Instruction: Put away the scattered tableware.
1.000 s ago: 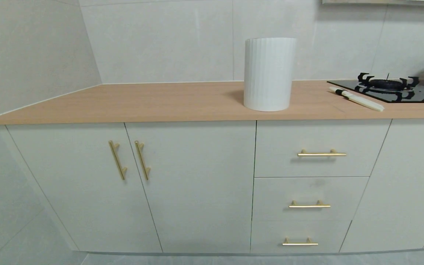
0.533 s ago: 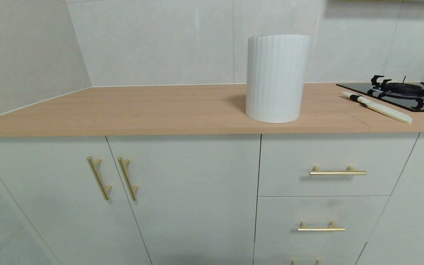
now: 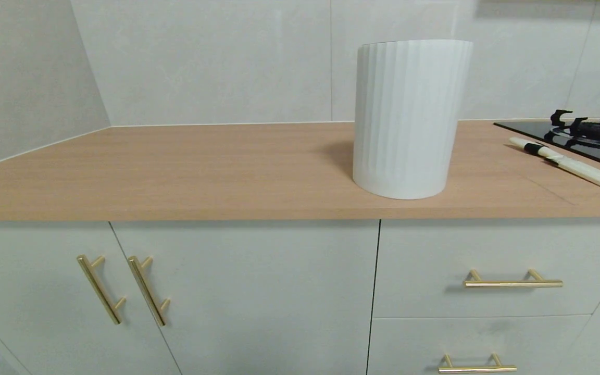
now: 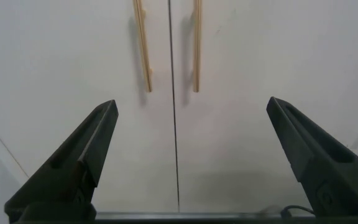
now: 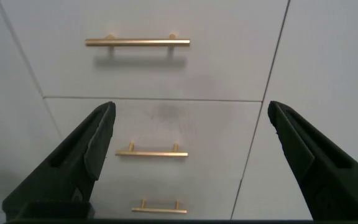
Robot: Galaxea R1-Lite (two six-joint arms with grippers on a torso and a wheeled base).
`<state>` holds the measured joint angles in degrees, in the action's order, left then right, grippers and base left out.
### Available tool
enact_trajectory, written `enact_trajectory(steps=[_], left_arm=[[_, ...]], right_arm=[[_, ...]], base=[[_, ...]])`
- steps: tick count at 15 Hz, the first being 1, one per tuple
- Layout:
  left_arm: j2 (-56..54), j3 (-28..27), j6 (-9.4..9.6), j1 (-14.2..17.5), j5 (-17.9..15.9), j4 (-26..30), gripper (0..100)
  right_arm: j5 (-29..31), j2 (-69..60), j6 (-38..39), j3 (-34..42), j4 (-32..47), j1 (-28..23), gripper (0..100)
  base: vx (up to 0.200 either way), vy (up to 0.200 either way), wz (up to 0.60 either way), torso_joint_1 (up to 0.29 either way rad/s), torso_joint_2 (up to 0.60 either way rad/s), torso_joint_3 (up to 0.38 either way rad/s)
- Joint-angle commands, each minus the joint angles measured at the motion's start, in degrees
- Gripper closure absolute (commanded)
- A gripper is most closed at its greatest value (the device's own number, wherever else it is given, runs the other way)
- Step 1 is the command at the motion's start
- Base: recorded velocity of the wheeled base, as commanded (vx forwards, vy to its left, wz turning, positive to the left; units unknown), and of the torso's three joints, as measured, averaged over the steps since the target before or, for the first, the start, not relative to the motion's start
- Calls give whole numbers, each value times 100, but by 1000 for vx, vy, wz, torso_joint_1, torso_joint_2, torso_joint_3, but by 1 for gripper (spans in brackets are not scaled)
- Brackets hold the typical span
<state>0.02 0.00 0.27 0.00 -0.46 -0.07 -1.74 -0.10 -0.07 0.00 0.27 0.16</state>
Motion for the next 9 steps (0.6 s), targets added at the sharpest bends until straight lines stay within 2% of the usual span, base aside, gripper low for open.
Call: enact_trajectory(steps=[1,6,9], left_arm=[[-2,0,0,0,2,-1,0],[-2,0,8,0,2,-1,0],[-2,0,0,0,2,-1,0]], right_arm=[[-1,10,-1,0,0,2,0],[-1,10,7,0,0,2,0],[-1,10,16,0,0,2,0]], base=[[0,0,0,0,0,0],[0,0,0,0,0,0],[0,-200,0,-1,2,1]])
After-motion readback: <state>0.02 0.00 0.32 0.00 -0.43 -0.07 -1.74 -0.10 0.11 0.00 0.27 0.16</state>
